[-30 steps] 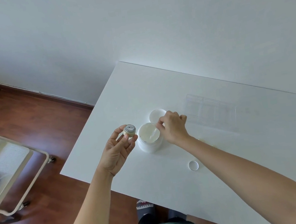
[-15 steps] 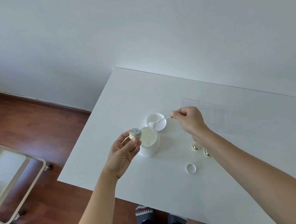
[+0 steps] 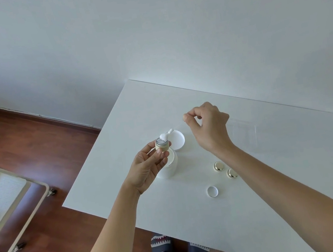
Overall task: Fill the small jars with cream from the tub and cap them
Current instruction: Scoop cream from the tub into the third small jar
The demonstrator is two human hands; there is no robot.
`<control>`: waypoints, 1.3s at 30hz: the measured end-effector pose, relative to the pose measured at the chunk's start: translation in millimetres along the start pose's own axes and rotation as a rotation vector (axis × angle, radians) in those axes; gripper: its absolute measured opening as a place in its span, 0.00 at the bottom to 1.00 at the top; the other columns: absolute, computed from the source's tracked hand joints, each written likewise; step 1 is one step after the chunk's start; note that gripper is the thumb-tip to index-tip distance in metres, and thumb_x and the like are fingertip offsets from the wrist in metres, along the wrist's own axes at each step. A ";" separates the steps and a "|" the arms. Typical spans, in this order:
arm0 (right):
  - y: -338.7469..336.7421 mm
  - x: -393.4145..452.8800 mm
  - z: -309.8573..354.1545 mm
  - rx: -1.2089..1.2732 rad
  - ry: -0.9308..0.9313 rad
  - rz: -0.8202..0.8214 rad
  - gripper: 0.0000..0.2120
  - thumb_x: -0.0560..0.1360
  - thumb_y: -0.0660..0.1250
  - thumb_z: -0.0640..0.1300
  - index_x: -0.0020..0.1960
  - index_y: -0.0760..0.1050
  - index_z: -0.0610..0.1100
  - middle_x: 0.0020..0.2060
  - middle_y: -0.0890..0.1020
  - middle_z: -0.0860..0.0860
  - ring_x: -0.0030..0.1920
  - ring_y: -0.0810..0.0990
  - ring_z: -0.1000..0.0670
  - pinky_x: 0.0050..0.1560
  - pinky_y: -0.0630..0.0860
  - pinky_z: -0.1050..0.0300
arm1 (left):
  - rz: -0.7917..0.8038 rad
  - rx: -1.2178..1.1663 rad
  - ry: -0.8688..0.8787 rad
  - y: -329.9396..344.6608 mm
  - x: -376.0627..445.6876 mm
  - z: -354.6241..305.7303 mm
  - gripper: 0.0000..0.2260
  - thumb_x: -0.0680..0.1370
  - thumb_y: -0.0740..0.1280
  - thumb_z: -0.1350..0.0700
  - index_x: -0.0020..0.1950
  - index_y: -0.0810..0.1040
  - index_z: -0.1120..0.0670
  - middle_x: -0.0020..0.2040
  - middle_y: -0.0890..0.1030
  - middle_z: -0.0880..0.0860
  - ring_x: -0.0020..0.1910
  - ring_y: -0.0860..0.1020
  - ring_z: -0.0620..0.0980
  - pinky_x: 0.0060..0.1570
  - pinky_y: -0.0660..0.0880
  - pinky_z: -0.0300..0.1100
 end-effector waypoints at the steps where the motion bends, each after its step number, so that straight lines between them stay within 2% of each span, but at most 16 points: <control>1: 0.4 -1.2 1.0 -0.023 -0.041 -0.019 0.09 0.78 0.64 0.49 0.44 0.80 0.46 0.43 0.74 0.52 0.47 0.74 0.50 0.49 0.54 0.57 | 0.000 -0.001 0.001 -0.1 0.0 -0.5 0.13 0.76 0.70 0.60 0.60 0.81 0.56 0.61 0.82 0.58 0.45 0.82 0.47 0.50 0.80 0.39; 4: 2.1 -6.1 5.4 -0.065 -0.184 -0.088 0.08 0.77 0.66 0.48 0.43 0.81 0.47 0.41 0.72 0.54 0.44 0.73 0.50 0.46 0.53 0.58 | 0.005 -0.001 0.002 -0.2 -0.9 -1.0 0.13 0.75 0.70 0.59 0.59 0.81 0.56 0.61 0.82 0.58 0.45 0.82 0.46 0.50 0.79 0.39; 10: 3.7 -15.3 7.5 -0.187 -0.556 -0.260 0.07 0.77 0.68 0.45 0.41 0.81 0.48 0.37 0.74 0.51 0.39 0.72 0.50 0.47 0.55 0.56 | 0.038 -0.030 0.008 -0.1 -2.0 -2.1 0.16 0.76 0.70 0.57 0.63 0.78 0.60 0.62 0.82 0.59 0.45 0.83 0.45 0.50 0.79 0.38; 14: 2.3 -20.9 3.9 -0.269 -0.775 -0.300 0.06 0.76 0.69 0.44 0.41 0.81 0.50 0.35 0.74 0.52 0.39 0.70 0.51 0.47 0.58 0.53 | 0.043 -0.056 0.008 -1.5 -1.5 -2.6 0.19 0.75 0.71 0.54 0.63 0.78 0.60 0.62 0.82 0.59 0.46 0.83 0.45 0.50 0.80 0.39; 20: -3.5 -26.0 1.3 -0.286 -0.890 -0.331 0.05 0.74 0.72 0.42 0.41 0.82 0.51 0.34 0.74 0.51 0.38 0.70 0.50 0.46 0.59 0.52 | 0.051 -0.068 0.010 -2.2 -1.8 -4.4 0.16 0.75 0.71 0.51 0.57 0.82 0.60 0.59 0.83 0.57 0.46 0.83 0.45 0.50 0.80 0.39; 24: -5.4 -25.4 -3.3 -0.266 -0.904 -0.328 0.06 0.73 0.72 0.40 0.43 0.81 0.52 0.34 0.74 0.52 0.39 0.70 0.50 0.46 0.59 0.51 | 0.054 -0.074 0.012 -2.6 -2.3 -4.7 0.16 0.75 0.70 0.51 0.59 0.81 0.60 0.59 0.83 0.57 0.47 0.84 0.45 0.50 0.80 0.39; 29: -6.4 -24.3 -7.1 -0.207 -0.869 -0.366 0.06 0.74 0.71 0.41 0.43 0.80 0.51 0.35 0.74 0.52 0.38 0.70 0.51 0.47 0.58 0.52 | 0.049 -0.094 0.011 -3.4 -2.1 -5.4 0.15 0.77 0.68 0.54 0.60 0.81 0.60 0.60 0.83 0.58 0.48 0.84 0.46 0.51 0.80 0.39; 31: -7.8 -23.5 -5.2 -0.136 -0.791 -0.390 0.05 0.76 0.69 0.43 0.42 0.80 0.50 0.35 0.74 0.52 0.38 0.70 0.51 0.47 0.58 0.52 | 0.047 -0.100 0.014 -5.0 -1.4 -5.1 0.13 0.79 0.66 0.57 0.62 0.80 0.60 0.61 0.83 0.58 0.49 0.84 0.47 0.52 0.80 0.40; 34: -9.7 -20.5 -1.4 0.011 -0.523 -0.381 0.06 0.77 0.67 0.42 0.41 0.80 0.46 0.36 0.75 0.52 0.37 0.73 0.52 0.47 0.63 0.50 | 0.039 -0.069 0.016 -7.0 -1.5 -4.9 0.13 0.79 0.64 0.60 0.63 0.78 0.59 0.62 0.82 0.58 0.50 0.84 0.48 0.52 0.80 0.40; 37: -8.2 -15.9 0.3 0.189 -0.196 -0.213 0.08 0.77 0.67 0.44 0.39 0.79 0.45 0.35 0.78 0.50 0.37 0.73 0.56 0.50 0.70 0.48 | 0.027 -0.026 0.010 -6.7 -1.6 -5.2 0.14 0.78 0.65 0.63 0.63 0.78 0.56 0.61 0.83 0.56 0.52 0.84 0.49 0.52 0.80 0.41; 39: -5.7 -12.0 -1.9 0.259 -0.013 -0.092 0.10 0.76 0.67 0.46 0.38 0.79 0.44 0.33 0.77 0.48 0.35 0.72 0.55 0.46 0.71 0.51 | 0.030 -0.011 0.009 -5.7 -1.4 -5.4 0.14 0.77 0.66 0.64 0.61 0.79 0.54 0.60 0.83 0.55 0.52 0.84 0.50 0.52 0.80 0.42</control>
Point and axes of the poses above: each hand's wrist, its own x-axis towards the middle knuckle, its own y-axis out of the palm, z = x × y, the point moved 1 cm from there along x, towards the middle knuckle
